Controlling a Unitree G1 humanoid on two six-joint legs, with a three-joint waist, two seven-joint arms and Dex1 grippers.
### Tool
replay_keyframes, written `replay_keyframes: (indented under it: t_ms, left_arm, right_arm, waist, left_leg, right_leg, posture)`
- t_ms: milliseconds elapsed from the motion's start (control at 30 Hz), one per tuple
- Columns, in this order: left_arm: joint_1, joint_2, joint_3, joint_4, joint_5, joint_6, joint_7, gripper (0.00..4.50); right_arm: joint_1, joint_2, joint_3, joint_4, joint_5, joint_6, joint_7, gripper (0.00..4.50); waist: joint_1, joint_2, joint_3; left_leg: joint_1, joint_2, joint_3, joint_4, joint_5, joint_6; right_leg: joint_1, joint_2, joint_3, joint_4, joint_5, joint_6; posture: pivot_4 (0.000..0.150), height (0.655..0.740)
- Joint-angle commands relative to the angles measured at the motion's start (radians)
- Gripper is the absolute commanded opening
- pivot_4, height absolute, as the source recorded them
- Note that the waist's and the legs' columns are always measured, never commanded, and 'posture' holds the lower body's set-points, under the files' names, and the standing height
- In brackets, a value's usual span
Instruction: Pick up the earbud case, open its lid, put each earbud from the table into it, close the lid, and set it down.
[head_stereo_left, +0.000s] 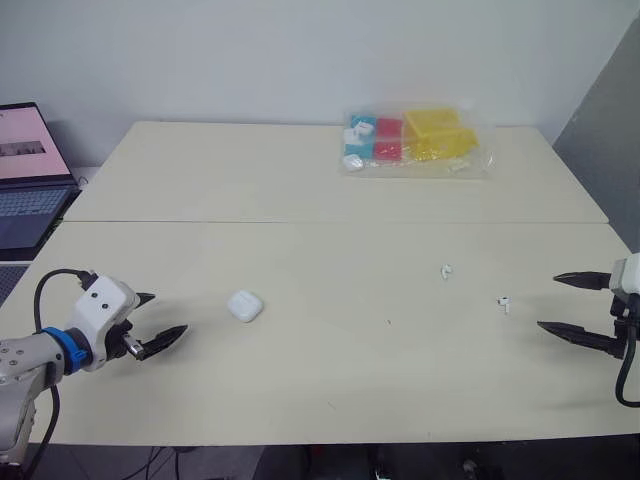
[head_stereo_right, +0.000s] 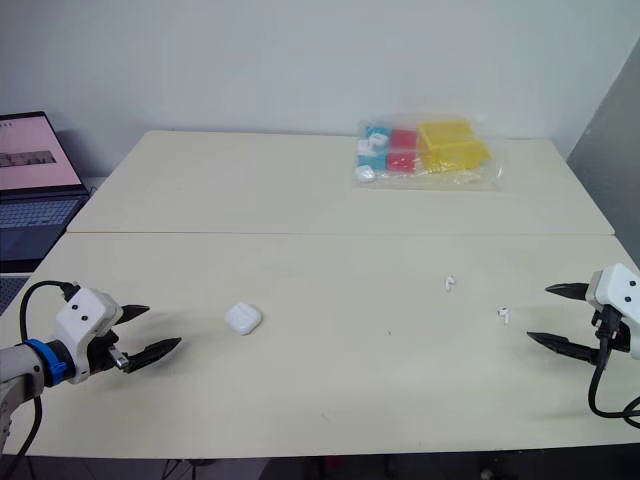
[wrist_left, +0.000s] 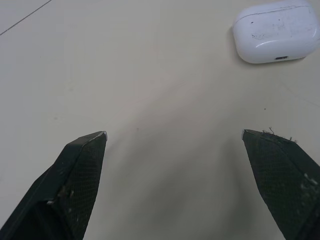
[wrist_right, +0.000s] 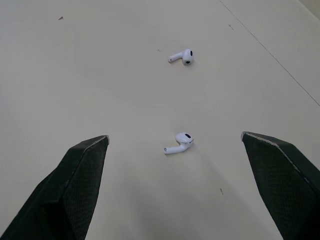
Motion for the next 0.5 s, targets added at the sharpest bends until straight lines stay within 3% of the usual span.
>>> replay_keyframes:
  t_ms: [33,500]
  left_arm:
    - [-0.025,0.014,0.011,0.022,0.009,0.001,0.005,4.5]
    - [-0.058,-0.006,0.011,0.048,0.0,-0.032,0.005,4.5]
  right_arm:
    - [-0.003,0.003,-0.006,-0.002,-0.003,-0.02,0.0,4.45]
    - [-0.003,0.014,-0.001,0.011,-0.011,-0.052,-0.016,4.45]
  waist:
    - [0.0,0.0,0.0]
    - [0.0,0.0,0.0]
  left_leg:
    - [0.0,0.0,0.0,0.0,0.0,0.0]
    - [0.0,0.0,0.0,0.0,0.0,0.0]
  right_leg:
    - [0.0,0.0,0.0,0.0,0.0,0.0]
    - [0.0,0.001,0.0,0.0,0.001,0.001]
  posture:
    - [0.15,0.74]
    - [0.15,0.74]
